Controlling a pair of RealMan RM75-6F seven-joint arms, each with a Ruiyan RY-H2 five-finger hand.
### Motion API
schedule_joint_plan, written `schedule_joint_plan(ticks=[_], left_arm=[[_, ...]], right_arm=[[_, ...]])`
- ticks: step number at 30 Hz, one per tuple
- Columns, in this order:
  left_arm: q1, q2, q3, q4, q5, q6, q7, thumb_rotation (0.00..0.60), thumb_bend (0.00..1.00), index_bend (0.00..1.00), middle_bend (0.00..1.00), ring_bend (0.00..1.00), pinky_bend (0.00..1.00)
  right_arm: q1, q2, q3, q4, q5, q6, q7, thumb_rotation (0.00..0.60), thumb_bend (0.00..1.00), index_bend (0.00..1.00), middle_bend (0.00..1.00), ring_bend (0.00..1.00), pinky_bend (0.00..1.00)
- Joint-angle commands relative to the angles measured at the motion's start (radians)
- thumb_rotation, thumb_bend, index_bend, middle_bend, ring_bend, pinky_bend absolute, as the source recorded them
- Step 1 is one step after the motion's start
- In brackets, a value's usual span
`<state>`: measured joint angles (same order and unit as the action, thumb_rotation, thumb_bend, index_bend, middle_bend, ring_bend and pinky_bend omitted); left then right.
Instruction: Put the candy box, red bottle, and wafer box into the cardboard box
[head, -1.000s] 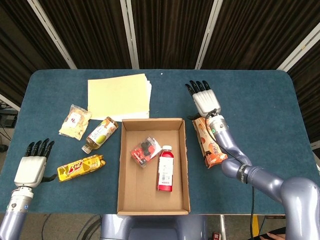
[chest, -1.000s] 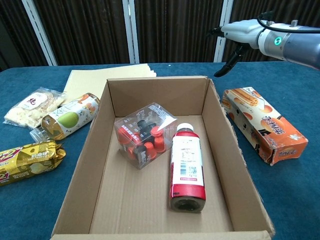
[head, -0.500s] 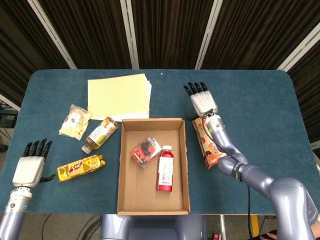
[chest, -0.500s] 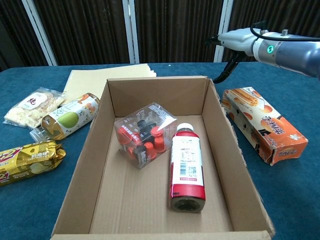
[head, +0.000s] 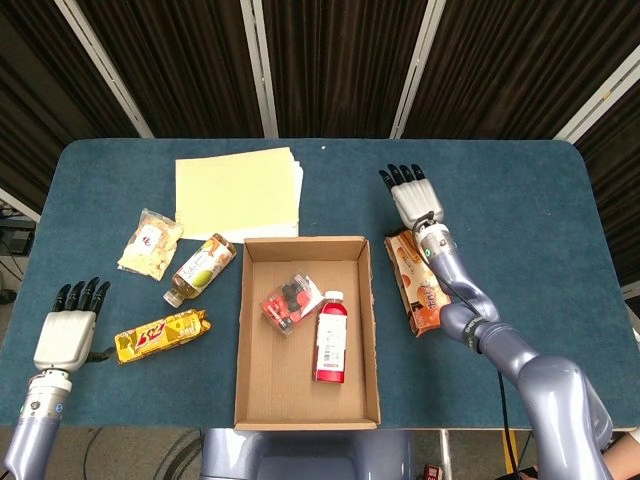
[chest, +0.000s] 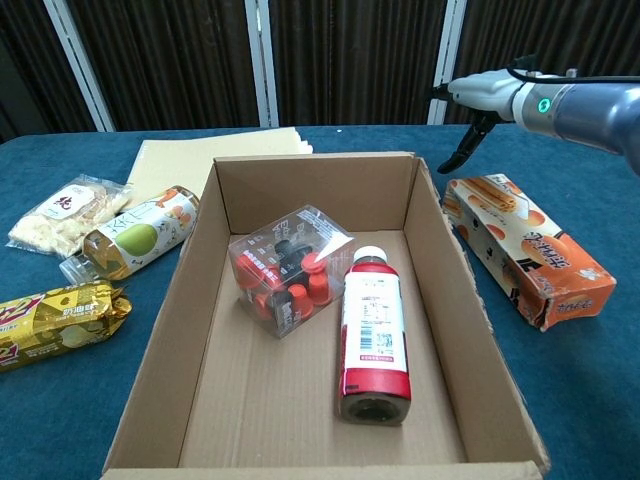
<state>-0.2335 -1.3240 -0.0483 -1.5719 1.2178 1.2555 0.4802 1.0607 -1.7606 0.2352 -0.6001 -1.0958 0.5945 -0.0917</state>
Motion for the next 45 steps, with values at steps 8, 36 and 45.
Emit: schedule_joint_plan(ticks=[8,36,45], left_arm=[[-0.010,-0.007,0.002,0.006,-0.010,-0.011,0.005,0.537,0.00,0.00,0.00,0.00,0.00],[-0.014,-0.030,0.010,0.026,-0.027,-0.007,0.040,0.536,0.00,0.00,0.00,0.00,0.00],[-0.018,-0.045,0.011,0.029,-0.041,-0.009,0.063,0.531,0.00,0.00,0.00,0.00,0.00]], right_arm=[[0.010,-0.052,-0.005,0.078,-0.064,-0.018,0.084,0.600,0.00,0.00,0.00,0.00,0.00],[-0.004,-0.117,-0.058,0.272,-0.162,-0.102,0.214,0.600,0.00,0.00,0.00,0.00,0.00],[-0.034,-0.096,-0.089,0.345,-0.207,-0.113,0.275,0.600,0.00,0.00,0.00,0.00,0.00]])
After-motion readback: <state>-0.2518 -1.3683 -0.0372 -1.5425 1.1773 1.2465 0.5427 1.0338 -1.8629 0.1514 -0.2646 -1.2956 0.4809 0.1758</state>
